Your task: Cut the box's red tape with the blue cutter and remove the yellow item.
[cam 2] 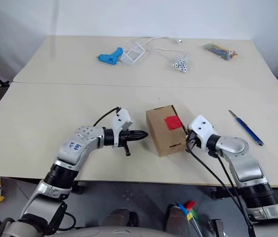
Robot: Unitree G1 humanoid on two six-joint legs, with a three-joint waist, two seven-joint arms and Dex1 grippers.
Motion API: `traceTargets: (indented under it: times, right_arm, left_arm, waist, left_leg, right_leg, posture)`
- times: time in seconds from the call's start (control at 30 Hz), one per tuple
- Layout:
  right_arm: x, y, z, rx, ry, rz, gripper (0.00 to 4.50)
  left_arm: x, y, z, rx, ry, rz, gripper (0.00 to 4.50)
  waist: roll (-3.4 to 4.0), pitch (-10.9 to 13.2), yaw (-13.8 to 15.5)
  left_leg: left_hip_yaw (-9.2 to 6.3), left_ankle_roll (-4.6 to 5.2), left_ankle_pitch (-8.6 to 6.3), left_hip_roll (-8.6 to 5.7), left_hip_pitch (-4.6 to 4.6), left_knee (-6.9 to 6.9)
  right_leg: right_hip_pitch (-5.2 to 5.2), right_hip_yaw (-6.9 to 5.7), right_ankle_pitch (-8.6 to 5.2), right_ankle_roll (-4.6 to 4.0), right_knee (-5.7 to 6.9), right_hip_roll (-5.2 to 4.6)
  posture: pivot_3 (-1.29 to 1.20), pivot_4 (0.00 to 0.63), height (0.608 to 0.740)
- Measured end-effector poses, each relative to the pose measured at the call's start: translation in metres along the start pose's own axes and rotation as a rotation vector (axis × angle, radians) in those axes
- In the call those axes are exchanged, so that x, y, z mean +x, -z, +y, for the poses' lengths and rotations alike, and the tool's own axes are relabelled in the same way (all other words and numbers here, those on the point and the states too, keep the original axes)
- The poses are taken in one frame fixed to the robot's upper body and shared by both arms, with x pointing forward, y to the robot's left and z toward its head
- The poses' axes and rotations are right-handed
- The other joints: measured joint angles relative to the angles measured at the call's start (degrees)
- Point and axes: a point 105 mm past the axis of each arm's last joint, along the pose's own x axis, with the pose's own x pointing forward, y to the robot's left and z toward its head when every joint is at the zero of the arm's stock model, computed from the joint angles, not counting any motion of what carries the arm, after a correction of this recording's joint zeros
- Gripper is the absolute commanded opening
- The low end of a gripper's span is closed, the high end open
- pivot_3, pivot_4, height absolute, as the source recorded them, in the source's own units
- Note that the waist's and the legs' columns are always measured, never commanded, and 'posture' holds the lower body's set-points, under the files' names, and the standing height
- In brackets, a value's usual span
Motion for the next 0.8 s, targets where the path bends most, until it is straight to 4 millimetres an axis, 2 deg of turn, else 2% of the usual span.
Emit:
traceTargets:
  times: [0.17,0.43,0.7,0.8]
  right_arm:
    - [0.004,-0.013,0.021,0.054,-0.064,0.018,0.03]
    - [0.009,-0.013,0.051,0.097,-0.139,0.090,0.03]
    - [-0.003,-0.011,0.063,0.186,-0.171,0.124,0.03]
    - [-0.019,-0.005,0.057,0.215,-0.162,0.176,0.03]
  left_arm:
    - [-0.019,0.010,0.002,0.015,-0.014,0.080,0.00]
    - [-0.044,0.017,-0.008,0.028,0.035,0.158,0.00]
    - [-0.050,0.017,-0.007,0.033,0.019,0.168,0.00]
    - [-0.061,0.020,-0.003,0.043,0.020,0.208,0.00]
  waist:
    - [0.00,0.00,-0.30]
    - [0.00,0.00,0.04]
    - [-0.01,0.00,0.03]
    - [-0.01,0.00,0.05]
  left_leg:
    - [0.03,-0.02,-0.01,0.03,0.06,0.00]
    - [-0.04,-0.05,-0.03,0.01,0.05,0.00]
    - [-0.03,-0.05,-0.03,0.00,0.05,-0.01]
    - [-0.02,-0.04,-0.04,-0.01,0.02,-0.02]
  right_leg:
    - [0.00,0.06,-0.01,-0.02,0.03,0.01]
    - [0.00,0.08,-0.02,-0.03,0.00,-0.01]
    - [0.00,0.08,-0.02,-0.03,0.00,0.00]
    - [-0.02,0.09,-0.02,-0.03,-0.02,-0.01]
  posture:
    - [0.00,0.150,0.740]
    - [0.00,0.150,0.740]
    - [0.00,0.150,0.740]
    - [0.00,0.150,0.740]
